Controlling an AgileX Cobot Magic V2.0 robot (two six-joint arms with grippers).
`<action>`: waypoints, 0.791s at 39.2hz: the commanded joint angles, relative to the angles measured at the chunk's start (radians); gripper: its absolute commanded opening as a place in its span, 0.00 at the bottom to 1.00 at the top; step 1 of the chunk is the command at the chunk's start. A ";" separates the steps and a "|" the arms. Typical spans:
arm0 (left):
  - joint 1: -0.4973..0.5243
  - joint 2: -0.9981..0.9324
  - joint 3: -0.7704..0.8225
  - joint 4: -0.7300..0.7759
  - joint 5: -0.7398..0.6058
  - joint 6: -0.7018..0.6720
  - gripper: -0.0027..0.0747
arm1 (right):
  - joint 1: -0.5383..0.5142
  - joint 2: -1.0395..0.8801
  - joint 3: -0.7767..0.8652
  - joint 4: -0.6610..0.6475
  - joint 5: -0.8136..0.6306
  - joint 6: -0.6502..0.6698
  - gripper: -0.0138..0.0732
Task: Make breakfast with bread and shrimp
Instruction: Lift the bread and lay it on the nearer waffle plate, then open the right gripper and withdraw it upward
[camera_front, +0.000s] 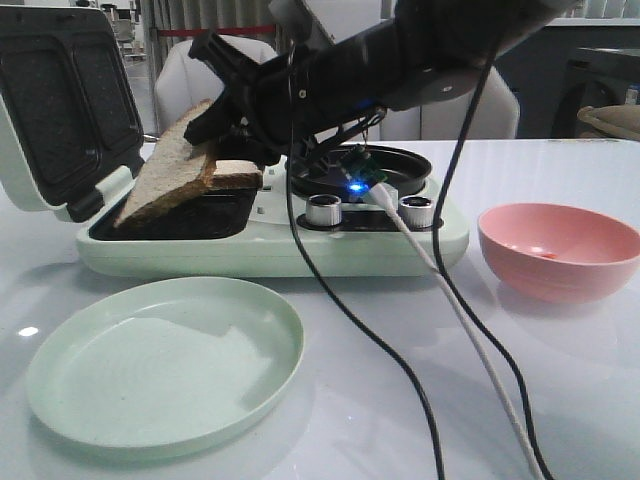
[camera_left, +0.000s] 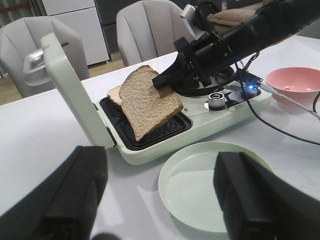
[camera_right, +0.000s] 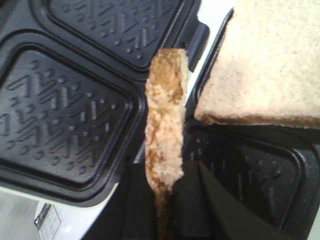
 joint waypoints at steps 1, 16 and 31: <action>0.002 -0.014 -0.027 -0.013 -0.080 -0.010 0.70 | 0.003 -0.032 -0.060 0.108 0.067 -0.001 0.32; 0.002 -0.014 -0.027 -0.013 -0.080 -0.010 0.70 | 0.003 -0.027 -0.063 -0.009 0.029 -0.006 0.84; 0.002 -0.014 -0.027 -0.013 -0.080 -0.010 0.70 | 0.003 -0.174 -0.062 -0.331 -0.105 0.094 0.85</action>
